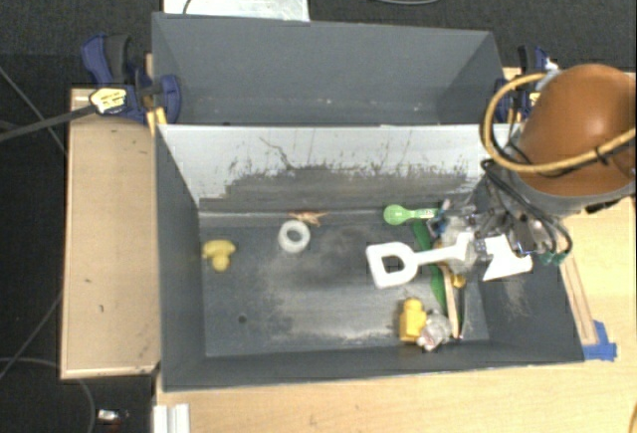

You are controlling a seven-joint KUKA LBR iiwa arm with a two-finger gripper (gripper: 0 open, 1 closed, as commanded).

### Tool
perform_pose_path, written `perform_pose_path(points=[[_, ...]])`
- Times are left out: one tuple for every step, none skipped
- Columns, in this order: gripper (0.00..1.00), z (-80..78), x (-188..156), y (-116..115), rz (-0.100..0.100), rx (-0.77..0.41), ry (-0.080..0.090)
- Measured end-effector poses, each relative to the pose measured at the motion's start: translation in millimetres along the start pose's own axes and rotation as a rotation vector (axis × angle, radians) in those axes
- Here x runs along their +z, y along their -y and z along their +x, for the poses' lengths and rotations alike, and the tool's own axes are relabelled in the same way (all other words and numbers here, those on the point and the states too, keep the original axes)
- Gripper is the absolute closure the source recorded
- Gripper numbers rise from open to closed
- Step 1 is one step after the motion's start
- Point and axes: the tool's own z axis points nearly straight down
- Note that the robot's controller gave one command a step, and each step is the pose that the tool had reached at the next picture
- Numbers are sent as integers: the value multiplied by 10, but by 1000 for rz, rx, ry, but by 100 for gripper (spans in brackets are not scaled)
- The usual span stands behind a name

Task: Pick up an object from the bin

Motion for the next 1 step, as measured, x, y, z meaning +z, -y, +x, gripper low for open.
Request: perform_pose_path(points=[[100, 3, -340, -5, -1, 4, -4]])
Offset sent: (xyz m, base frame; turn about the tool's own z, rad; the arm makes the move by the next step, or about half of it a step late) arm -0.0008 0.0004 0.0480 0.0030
